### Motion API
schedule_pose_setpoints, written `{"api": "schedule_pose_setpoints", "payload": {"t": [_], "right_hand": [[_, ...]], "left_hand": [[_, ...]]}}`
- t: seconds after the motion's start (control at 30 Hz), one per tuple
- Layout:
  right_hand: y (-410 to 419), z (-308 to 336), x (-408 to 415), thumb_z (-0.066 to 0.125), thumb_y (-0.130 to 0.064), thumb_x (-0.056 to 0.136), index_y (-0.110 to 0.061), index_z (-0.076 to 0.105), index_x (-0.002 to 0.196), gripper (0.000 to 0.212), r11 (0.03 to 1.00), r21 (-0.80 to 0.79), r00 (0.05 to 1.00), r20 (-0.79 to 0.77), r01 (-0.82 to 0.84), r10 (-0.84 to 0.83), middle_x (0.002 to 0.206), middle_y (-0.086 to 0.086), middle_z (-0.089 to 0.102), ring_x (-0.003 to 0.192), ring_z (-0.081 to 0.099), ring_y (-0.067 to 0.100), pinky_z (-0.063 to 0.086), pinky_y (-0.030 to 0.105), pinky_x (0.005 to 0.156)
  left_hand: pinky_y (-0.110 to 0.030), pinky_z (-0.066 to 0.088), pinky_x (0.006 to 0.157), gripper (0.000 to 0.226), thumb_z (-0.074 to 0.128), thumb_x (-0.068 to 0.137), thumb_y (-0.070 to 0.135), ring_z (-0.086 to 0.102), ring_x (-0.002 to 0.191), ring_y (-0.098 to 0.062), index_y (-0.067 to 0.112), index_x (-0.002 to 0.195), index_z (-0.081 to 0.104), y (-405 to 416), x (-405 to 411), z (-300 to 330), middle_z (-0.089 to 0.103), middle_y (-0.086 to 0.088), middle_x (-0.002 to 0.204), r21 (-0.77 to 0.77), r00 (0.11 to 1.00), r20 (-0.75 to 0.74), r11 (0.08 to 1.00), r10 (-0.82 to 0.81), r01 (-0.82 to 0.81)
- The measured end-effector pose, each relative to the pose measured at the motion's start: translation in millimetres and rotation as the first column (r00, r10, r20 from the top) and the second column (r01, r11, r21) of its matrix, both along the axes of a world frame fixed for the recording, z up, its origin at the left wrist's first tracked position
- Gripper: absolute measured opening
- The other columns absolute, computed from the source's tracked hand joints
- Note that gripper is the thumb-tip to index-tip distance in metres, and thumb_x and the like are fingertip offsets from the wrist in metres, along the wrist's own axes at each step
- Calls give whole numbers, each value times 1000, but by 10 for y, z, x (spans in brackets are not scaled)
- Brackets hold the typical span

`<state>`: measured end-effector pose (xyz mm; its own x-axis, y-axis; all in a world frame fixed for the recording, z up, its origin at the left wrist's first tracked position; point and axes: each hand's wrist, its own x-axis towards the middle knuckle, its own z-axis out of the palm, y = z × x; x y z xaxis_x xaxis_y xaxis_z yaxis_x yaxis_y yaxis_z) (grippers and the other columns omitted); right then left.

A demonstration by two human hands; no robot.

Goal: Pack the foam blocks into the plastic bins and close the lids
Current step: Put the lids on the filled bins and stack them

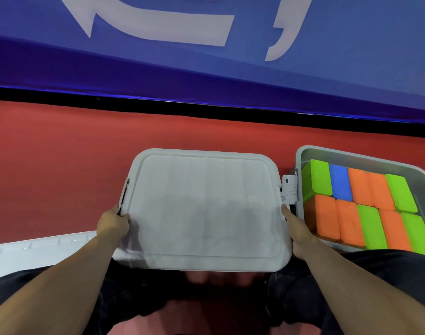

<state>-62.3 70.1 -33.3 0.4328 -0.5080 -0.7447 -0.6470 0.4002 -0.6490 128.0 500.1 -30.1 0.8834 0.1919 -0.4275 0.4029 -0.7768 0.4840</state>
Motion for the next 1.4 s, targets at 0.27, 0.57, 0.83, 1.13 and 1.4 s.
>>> {"api": "schedule_pose_setpoints", "payload": {"t": [0.27,0.57,0.83,1.13,1.4], "right_hand": [[-17,-8,40,59,-59,95,-16,71,120,51,999,36,999,46,6,-8,107,10,77,101,72,32,54,50,98],[-95,-152,40,67,-75,72,-23,71,124,74,990,138,998,67,0,-9,115,9,76,106,72,35,52,55,101],[70,2,-66,80,-52,81,-34,14,160,104,994,-69,988,133,83,-74,140,-9,40,125,50,21,42,50,113],[127,41,-75,66,-45,95,-29,29,160,76,937,-269,970,36,-223,241,144,-4,54,122,50,14,36,26,106],[170,174,-102,59,-37,101,-29,17,161,73,823,-408,913,-73,-396,402,152,4,48,142,42,25,30,23,102]], "left_hand": [[-45,48,100,41,60,98,11,57,118,-45,9,139,59,16,18,-23,65,-22,127,12,1000,-11,1000,2,-1],[-45,43,106,45,56,100,7,53,126,-46,4,144,52,-67,-41,54,59,-25,137,38,1000,-2,999,4,-4],[-44,44,103,42,56,99,5,56,122,-46,1,141,55,-79,-21,33,60,-26,134,-7,998,-30,998,57,-57],[-44,42,106,52,55,99,10,52,128,-46,11,151,46,0,-10,9,54,-24,143,12,998,-53,1000,-15,15],[-45,45,95,38,52,100,11,56,115,-48,8,138,53,-4,7,20,60,-28,127,133,990,-76,983,-119,128]]}}
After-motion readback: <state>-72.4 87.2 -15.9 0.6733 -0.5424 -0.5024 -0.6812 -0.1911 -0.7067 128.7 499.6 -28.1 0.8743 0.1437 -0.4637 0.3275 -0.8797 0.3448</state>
